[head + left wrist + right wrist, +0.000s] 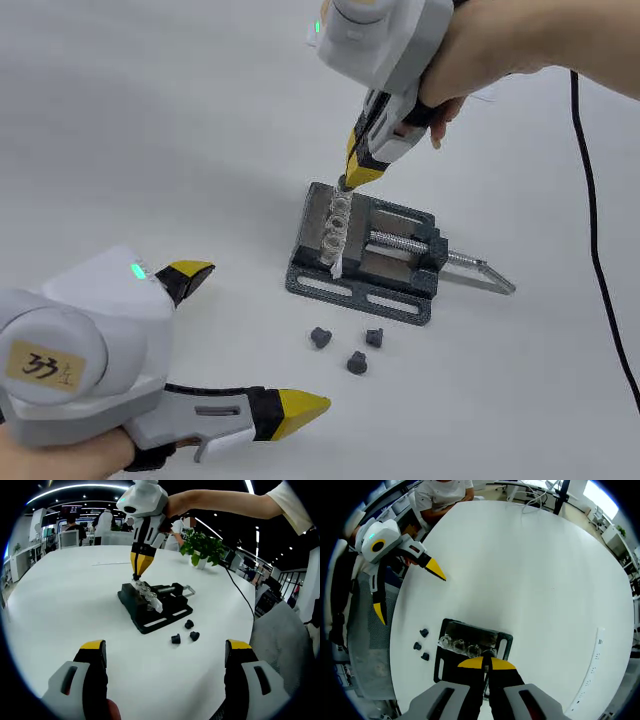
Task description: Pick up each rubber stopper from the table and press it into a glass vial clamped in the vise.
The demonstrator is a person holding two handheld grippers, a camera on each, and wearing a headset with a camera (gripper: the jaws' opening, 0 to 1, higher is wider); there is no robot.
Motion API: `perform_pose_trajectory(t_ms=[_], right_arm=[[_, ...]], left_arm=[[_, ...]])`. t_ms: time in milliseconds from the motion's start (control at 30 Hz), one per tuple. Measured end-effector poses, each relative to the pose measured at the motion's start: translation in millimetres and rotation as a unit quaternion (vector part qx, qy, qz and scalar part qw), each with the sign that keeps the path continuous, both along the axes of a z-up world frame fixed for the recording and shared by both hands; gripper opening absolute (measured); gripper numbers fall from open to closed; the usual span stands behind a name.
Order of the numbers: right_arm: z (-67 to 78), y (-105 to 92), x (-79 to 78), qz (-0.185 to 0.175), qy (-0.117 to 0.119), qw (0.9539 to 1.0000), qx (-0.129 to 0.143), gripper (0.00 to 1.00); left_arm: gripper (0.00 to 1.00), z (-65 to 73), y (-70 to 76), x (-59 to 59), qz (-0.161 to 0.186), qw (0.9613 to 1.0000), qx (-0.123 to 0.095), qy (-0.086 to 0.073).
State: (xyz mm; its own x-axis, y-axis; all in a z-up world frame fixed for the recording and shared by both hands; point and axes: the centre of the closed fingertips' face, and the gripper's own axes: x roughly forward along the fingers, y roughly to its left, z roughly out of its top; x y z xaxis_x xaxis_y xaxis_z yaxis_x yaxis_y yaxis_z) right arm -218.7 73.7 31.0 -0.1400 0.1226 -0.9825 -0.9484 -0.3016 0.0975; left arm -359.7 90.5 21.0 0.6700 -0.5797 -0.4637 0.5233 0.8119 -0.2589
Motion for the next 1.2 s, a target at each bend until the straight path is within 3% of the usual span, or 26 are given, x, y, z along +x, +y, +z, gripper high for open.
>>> perform_pose_trajectory(t_ms=[100,200,367,533,700,733,767,1067,1200], right_arm=[[0.8,-0.5,-1.6,-0.008,0.009,0.9999,-0.003,0.0],[0.4,-2.4,-5.2,-0.005,0.004,0.9999,-0.015,0.0],[-2.6,0.5,2.7,-0.017,0.012,0.9997,-0.014,0.0],[-2.6,-0.1,0.1,-0.026,0.011,0.9996,-0.007,0.0],[-4.4,-0.3,1.7,-0.016,0.005,0.9998,-0.011,0.0],[-4.7,-0.7,2.9,0.01,-0.012,0.9997,-0.019,0.0],[-5.1,-0.7,2.1,0.014,-0.013,0.9996,-0.021,0.0],[-6.1,-1.1,4.0,-0.005,-0.005,0.9995,-0.032,0.0],[-5.5,-0.9,1.3,0.012,-0.013,0.999,-0.041,0.0]], left_arm=[[0.98,0.6,-0.1,-0.1,0.004,1.0,-0.004,0.001],[0.98,-0.5,-0.8,-0.7,0.006,1.0,-0.006,0.003],[0.98,-1.5,-1.9,0.5,0.009,0.9999,-0.011,0.005],[0.98,-1.2,-4.1,3.5,0.011,0.9998,-0.015,0.005],[0.98,-2.2,-6.2,5.9,0.01,0.9997,-0.019,0.006],[0.98,-2.5,-6.5,6.2,0.01,0.9998,-0.019,0.006],[0.98,-2.6,-6.6,6.5,0.01,0.9997,-0.02,0.007],[0.98,0.3,-4.9,7.8,0.012,0.9997,-0.021,0.006],[0.98,0.5,-4.2,6.6,0.013,0.9997,-0.02,0.008]])
